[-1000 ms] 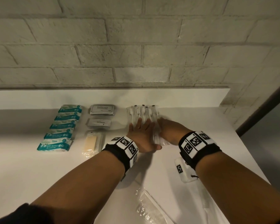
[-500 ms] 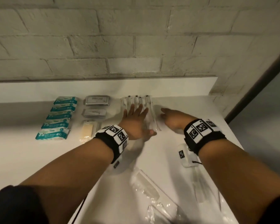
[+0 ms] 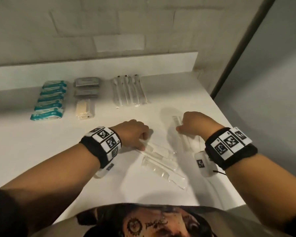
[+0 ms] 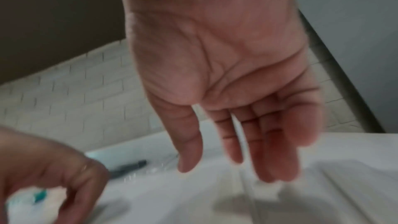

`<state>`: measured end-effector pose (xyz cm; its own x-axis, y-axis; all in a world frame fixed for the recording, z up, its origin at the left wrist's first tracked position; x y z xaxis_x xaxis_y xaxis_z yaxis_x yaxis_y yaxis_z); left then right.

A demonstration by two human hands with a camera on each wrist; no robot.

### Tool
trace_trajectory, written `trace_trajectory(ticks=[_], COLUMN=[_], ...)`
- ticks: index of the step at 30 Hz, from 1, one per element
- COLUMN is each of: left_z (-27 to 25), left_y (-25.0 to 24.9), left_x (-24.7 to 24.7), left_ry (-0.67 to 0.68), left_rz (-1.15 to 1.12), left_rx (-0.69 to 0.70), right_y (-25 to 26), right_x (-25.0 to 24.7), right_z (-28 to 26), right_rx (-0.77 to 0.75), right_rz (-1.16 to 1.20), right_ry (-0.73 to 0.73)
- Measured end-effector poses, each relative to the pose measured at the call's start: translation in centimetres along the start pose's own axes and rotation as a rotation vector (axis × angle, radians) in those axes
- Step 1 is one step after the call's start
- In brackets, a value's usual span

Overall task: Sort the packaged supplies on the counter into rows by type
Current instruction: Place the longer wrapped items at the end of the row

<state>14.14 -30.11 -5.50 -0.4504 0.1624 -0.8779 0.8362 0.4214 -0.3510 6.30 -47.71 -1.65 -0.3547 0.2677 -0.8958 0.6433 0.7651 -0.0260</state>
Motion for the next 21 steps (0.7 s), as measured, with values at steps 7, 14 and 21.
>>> trace_trajectory(ticks=[7, 14, 21], left_z=[-2.1, -3.5, -2.4], left_y=[1.0, 1.0, -1.5], left_x=[-0.4, -0.4, 0.7], left_ry=[-0.080, -0.225, -0.080], left_rz=[-0.050, -0.265, -0.075], left_rx=[-0.113, -0.163, -0.022], right_y=[1.2, 0.9, 2.7], right_x=[1.5, 2.9, 6.5], right_z=[-2.1, -4.4, -10.8], right_rx=[0.084, 0.070, -0.172], right_rz=[-0.003, 0.305, 0.057], right_ry=[0.082, 0.034, 0.162])
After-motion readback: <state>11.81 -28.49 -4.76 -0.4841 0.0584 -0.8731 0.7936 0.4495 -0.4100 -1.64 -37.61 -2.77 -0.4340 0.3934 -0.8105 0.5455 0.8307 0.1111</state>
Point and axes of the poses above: each hand's wrist, its own z-axis towards the middle knuckle, its own x-axis out of the palm, y = z × x, the point moved 7 cm from there along z, towards the middle knuckle, and after that the axes turned 11 degrees about x, right-handed, at the moved point
